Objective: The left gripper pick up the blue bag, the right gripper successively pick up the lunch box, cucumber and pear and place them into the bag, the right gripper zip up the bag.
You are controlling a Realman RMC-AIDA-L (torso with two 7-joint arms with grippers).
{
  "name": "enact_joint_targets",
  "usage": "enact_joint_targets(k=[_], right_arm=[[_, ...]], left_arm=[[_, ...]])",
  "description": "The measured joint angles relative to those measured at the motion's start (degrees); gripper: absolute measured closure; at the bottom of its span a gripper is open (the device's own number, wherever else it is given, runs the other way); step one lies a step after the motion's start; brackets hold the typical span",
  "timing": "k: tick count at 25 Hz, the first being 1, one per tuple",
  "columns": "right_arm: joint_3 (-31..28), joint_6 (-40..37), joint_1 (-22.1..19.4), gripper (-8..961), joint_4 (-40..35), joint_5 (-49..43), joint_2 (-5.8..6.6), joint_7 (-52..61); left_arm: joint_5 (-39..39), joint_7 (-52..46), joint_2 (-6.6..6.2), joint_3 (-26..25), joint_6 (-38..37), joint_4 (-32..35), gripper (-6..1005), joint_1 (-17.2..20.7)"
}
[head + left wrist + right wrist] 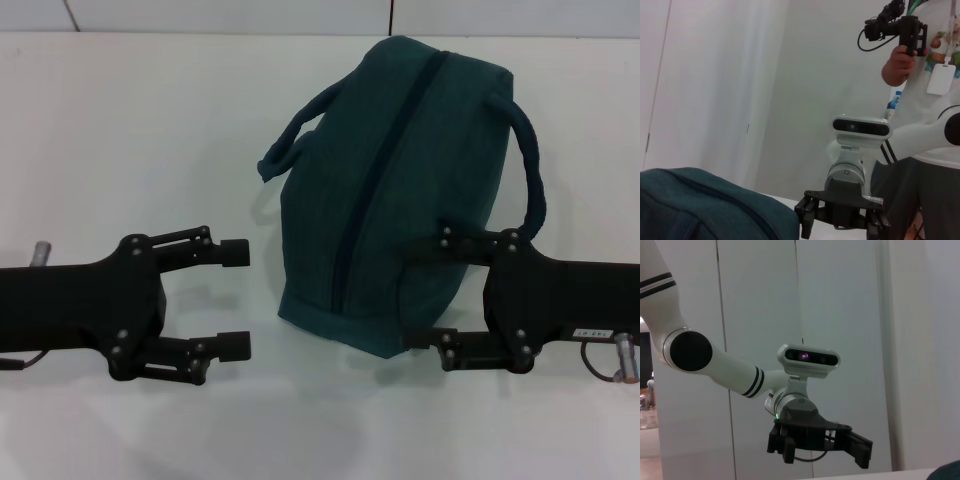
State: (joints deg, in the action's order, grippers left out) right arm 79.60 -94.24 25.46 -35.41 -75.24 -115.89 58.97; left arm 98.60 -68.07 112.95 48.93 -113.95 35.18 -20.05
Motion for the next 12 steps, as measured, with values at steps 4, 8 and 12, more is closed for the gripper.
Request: enact_joint_targets(k=[4, 8, 12], right_arm=[[0.09, 0.03, -0.14, 227, 0.40, 0.00, -0.02, 0.00], [0.12, 0.03, -0.16, 227, 0.53, 0.06, 0.00, 0.00], [0.12, 0.11, -0.16, 227, 0.82, 0.05, 0.04, -0.01]], left_arm=[[0.03, 0.04, 0.00, -0.02, -0.03, -0.03, 105, 0.43], [0.06, -0.22, -0.12, 0.02, -0.05, -0.02, 105, 0.61], [0.08, -0.28, -0.23, 0.02, -0.05, -0.02, 105, 0.63]])
